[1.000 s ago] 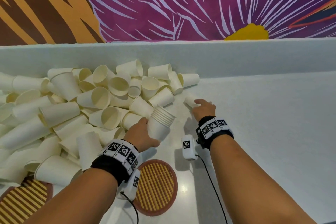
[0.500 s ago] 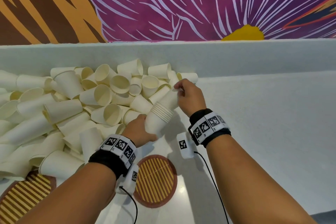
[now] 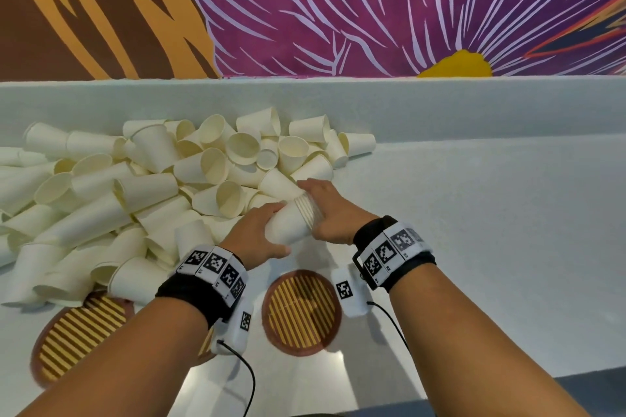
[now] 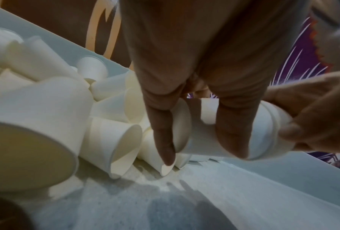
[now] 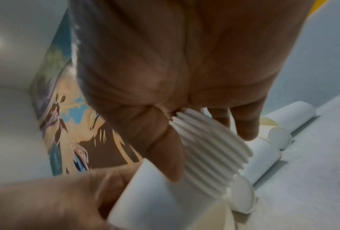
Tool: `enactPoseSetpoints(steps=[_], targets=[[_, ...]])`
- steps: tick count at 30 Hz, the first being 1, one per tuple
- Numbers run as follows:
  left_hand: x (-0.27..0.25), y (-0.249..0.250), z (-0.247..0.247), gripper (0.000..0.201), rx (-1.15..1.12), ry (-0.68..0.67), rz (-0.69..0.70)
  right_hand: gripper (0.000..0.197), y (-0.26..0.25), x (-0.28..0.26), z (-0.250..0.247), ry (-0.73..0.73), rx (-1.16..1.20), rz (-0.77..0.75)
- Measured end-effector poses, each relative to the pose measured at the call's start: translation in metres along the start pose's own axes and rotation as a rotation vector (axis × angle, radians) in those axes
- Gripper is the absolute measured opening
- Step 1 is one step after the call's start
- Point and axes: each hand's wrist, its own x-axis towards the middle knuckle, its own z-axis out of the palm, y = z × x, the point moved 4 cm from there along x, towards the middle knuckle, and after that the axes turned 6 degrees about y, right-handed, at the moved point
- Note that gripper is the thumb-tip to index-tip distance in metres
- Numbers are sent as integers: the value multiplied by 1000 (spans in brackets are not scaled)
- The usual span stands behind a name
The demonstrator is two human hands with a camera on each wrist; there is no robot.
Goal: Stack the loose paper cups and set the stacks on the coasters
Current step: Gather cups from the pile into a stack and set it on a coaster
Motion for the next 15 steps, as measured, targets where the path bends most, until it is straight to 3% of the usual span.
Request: enactPoseSetpoints(steps=[5,15], targets=[[-12,-7,-11,75,33,46,13,89,8,-8,20,-7,-225,43],[-46,-2,-12,66,-144,123,44,80,18,-33,62,-28,-181,83]])
